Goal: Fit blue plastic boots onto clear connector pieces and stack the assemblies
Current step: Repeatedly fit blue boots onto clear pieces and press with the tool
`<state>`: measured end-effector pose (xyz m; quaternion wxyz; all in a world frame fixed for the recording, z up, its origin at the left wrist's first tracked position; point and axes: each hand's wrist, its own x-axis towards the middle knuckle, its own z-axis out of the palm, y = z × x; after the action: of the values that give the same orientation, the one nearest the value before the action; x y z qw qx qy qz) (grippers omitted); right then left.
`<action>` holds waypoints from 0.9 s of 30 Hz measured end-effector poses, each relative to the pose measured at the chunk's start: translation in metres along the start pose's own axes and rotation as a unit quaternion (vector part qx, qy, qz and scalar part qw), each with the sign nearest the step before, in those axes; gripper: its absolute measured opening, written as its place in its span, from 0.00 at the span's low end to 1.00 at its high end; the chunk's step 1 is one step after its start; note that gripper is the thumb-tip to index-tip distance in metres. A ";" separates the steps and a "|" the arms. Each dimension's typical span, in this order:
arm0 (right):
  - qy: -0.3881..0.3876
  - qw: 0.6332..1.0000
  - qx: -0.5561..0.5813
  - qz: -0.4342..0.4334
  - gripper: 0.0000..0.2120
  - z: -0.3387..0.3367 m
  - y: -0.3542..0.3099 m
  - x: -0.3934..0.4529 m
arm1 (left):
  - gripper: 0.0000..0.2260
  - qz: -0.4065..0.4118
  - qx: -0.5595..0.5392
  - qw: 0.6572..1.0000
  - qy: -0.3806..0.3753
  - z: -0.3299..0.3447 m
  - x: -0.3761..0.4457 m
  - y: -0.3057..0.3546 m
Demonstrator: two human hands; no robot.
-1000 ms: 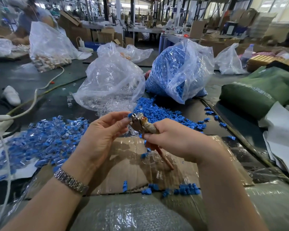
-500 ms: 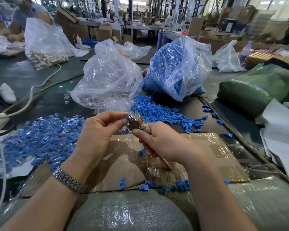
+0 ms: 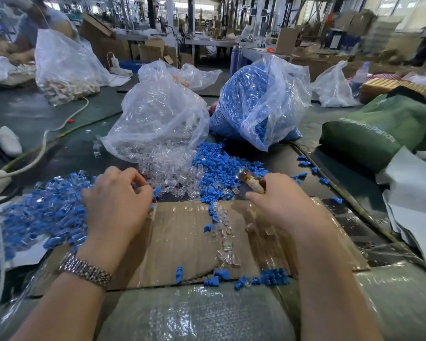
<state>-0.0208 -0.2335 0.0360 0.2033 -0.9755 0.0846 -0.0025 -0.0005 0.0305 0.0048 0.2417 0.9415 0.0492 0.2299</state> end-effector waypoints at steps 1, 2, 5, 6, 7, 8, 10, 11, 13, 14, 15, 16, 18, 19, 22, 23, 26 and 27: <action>-0.006 0.999 -0.025 0.027 0.16 0.004 0.003 0.003 | 0.03 -0.001 0.059 0.998 -0.011 -0.001 -0.001 0.000; -0.017 0.998 -0.043 0.052 0.15 0.009 0.004 0.005 | 0.03 0.002 0.088 0.996 -0.022 0.000 -0.002 0.001; -0.039 0.993 -0.074 0.078 0.14 0.016 0.003 0.007 | 0.06 0.083 0.004 0.995 -0.061 0.003 -0.009 0.008; -0.041 0.993 -0.079 0.079 0.15 0.017 0.002 0.007 | 0.07 0.118 -0.054 0.987 -0.096 0.005 -0.011 0.013; -0.044 0.992 -0.085 0.081 0.17 0.017 0.001 0.007 | 0.07 0.147 -0.098 0.974 -0.140 0.007 -0.014 0.017; -0.048 0.991 -0.090 0.085 0.18 0.018 0.000 0.008 | 0.08 0.171 -0.118 0.962 -0.178 0.008 -0.015 0.020; -0.047 0.990 -0.097 0.088 0.20 0.019 -0.002 0.006 | 0.08 0.202 -0.120 0.948 -0.216 0.012 -0.019 0.024; -0.034 0.991 -0.100 0.079 0.21 0.019 -0.004 0.005 | 0.08 0.210 -0.121 0.944 -0.223 0.014 -0.020 0.025; 0.008 0.996 -0.088 0.030 0.22 0.017 -0.012 0.002 | 0.07 0.210 -0.122 0.941 -0.234 0.018 -0.021 0.025; 0.013 0.998 -0.057 -0.012 0.20 0.014 -0.017 0.000 | 0.06 0.206 -0.113 0.944 -0.233 0.019 -0.021 0.025; -0.005 0.998 -0.007 -0.062 0.16 0.012 -0.022 -0.004 | 0.05 0.199 -0.098 0.949 -0.224 0.019 -0.020 0.024; -0.044 0.992 0.039 -0.111 0.13 0.012 -0.028 -0.008 | 0.04 0.190 -0.087 0.956 -0.206 0.019 -0.017 0.022; -0.116 0.976 0.051 -0.178 0.13 0.017 -0.037 -0.015 | 0.03 0.174 -0.089 0.965 -0.173 0.018 -0.014 0.018; -0.127 0.972 0.025 -0.194 0.13 0.021 -0.040 -0.016 | 0.03 0.173 -0.098 0.966 -0.167 0.018 -0.014 0.017; -0.092 0.969 -0.058 -0.220 0.08 0.032 -0.043 -0.013 | 0.03 0.203 -0.110 0.955 -0.187 0.022 -0.018 0.021; -0.085 0.968 -0.078 -0.222 0.06 0.034 -0.044 -0.012 | 0.05 0.215 -0.111 0.950 -0.196 0.024 -0.019 0.023; -0.081 0.964 -0.107 -0.229 0.06 0.037 -0.044 -0.011 | 0.13 0.234 -0.111 0.941 -0.218 0.029 -0.021 0.026; -0.084 0.965 -0.089 -0.232 0.05 0.035 -0.042 -0.011 | 0.16 0.242 -0.116 0.938 -0.220 0.029 -0.021 0.026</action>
<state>-0.0231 -0.1799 0.0211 0.1160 -0.9793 -0.1613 0.0397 -0.0060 -0.0092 -0.0141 0.2912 0.9174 -0.2615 0.0722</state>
